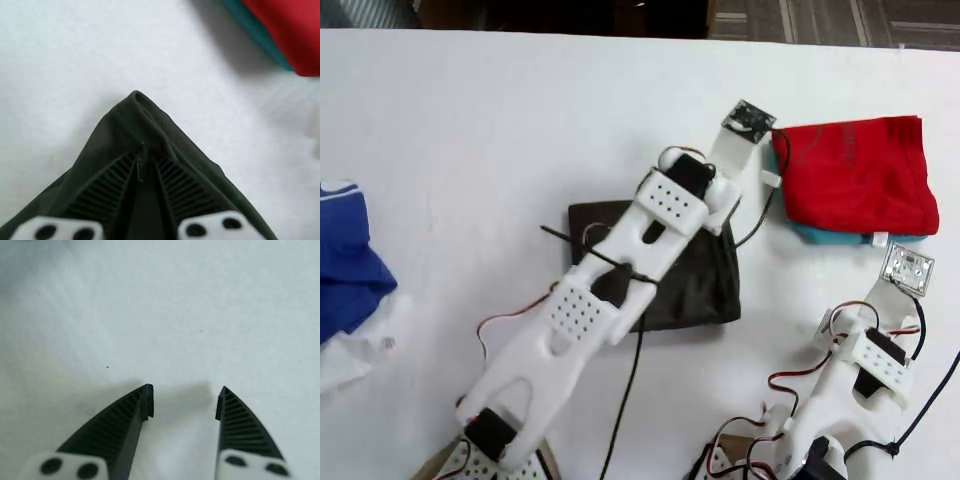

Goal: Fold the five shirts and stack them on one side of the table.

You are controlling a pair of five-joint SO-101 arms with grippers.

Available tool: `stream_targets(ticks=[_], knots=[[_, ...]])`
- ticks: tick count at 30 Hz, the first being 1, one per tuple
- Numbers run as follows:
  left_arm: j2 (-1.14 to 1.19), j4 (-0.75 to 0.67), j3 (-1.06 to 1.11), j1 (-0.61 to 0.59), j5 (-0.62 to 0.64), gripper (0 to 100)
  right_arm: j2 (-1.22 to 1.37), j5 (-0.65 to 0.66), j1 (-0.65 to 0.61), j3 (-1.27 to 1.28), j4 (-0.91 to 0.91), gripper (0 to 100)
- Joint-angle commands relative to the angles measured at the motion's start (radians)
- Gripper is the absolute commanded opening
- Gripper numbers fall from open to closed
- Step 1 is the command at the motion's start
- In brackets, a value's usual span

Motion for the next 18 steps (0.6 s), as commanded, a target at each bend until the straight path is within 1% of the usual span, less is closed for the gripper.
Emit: stream_targets(ticks=[1,4,8,13,18], knots=[[-0.012,-0.052,0.053,0.008,0.009,3,-0.028,-0.006,-0.008,-0.017,-0.016,21.1],[-0.014,-0.083,0.077,0.009,0.009,3,-0.027,-0.006,-0.024,-0.017,-0.016,21.1],[-0.035,-0.069,0.048,0.008,0.009,3,-0.027,-0.005,-0.033,-0.017,-0.016,21.1],[-0.075,0.061,-0.124,-0.015,0.011,3,-0.027,-0.005,-0.033,-0.017,-0.016,21.1],[-0.092,0.272,-0.323,-0.123,0.008,3,-0.027,-0.005,-0.033,-0.017,-0.016,21.1]])
